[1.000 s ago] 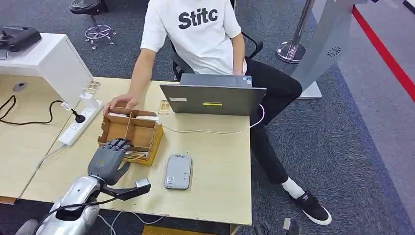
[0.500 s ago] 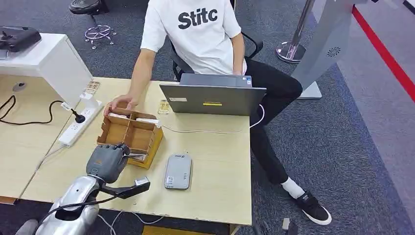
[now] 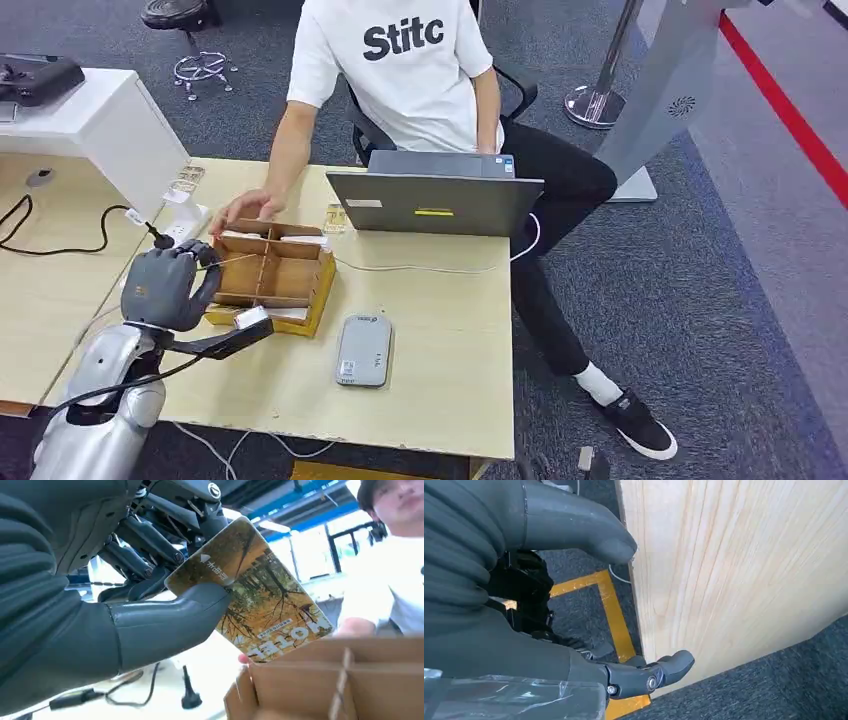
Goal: Pass the card to the sensor for recognition and then transmit it.
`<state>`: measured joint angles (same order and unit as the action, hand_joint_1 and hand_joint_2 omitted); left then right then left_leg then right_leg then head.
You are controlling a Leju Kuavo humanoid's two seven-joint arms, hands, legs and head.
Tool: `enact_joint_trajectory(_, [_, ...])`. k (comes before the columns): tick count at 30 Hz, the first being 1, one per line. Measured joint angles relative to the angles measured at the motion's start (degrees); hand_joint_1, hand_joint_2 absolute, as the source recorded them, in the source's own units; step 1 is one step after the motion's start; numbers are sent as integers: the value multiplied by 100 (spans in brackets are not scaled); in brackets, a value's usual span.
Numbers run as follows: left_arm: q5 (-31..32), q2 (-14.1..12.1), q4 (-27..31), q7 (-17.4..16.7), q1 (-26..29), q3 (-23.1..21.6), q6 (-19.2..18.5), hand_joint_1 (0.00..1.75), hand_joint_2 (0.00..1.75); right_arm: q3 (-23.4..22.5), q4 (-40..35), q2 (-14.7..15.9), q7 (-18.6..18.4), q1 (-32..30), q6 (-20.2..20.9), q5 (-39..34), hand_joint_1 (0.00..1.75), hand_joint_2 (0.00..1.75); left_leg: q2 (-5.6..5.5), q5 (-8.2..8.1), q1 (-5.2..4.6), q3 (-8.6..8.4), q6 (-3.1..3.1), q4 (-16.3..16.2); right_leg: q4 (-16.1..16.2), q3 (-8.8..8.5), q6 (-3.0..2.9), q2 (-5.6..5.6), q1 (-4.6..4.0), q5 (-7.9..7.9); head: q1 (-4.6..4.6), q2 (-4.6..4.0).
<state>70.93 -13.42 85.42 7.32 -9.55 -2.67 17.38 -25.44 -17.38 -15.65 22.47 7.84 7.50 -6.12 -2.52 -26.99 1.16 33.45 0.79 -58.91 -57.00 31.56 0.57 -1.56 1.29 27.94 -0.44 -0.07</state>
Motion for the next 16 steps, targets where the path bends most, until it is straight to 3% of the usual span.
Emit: enact_joint_trajectory(16, [-13, -31, 74, -11, 2, 94, 4, 175, 175, 11, 0, 0, 0, 0, 7, -13, 0, 175, 0, 0, 0, 0, 0, 0, 0, 0, 0, 0, 0, 0, 0, 0])
